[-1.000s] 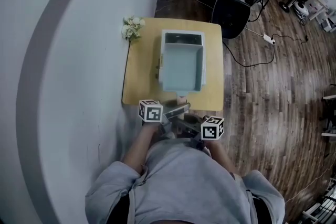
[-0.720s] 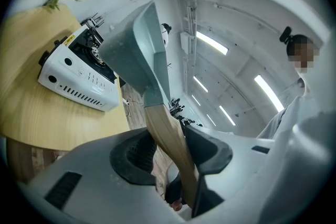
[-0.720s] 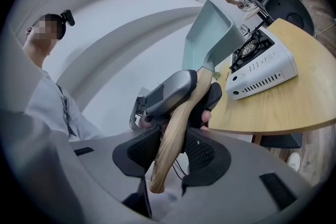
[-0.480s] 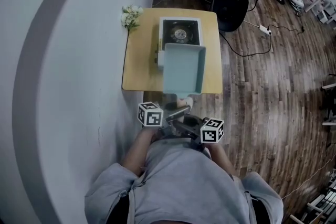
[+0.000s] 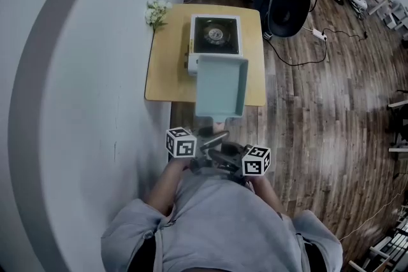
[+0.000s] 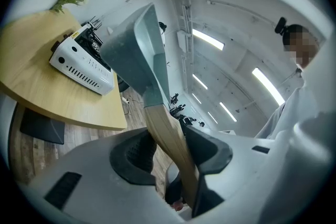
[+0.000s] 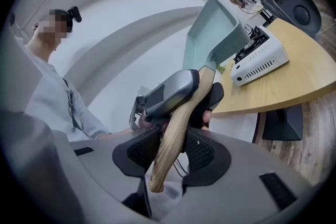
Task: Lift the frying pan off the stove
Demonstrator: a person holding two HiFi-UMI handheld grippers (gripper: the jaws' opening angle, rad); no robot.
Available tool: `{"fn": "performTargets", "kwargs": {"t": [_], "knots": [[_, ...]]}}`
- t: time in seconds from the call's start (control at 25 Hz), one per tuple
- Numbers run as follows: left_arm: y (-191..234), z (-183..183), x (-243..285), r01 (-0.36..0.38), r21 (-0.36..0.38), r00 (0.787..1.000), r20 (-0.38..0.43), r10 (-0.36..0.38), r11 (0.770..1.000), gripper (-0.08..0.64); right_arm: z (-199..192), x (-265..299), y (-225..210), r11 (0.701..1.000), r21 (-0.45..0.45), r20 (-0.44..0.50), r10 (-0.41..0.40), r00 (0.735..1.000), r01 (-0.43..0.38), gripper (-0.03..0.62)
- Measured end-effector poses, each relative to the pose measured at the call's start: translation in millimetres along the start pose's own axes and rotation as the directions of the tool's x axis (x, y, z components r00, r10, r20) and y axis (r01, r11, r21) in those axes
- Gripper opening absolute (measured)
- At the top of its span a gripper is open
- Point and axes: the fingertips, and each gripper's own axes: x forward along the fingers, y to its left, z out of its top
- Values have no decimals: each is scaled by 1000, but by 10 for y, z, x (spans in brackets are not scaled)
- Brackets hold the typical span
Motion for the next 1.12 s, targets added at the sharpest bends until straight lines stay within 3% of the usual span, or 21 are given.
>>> {"fn": "performTargets", "kwargs": {"t": [1.12], "knots": [[-291,-99,26,-13,43,999,53,11,999,169,-87,-229,216,998,-53,-22,43,999,-44,137]]}}
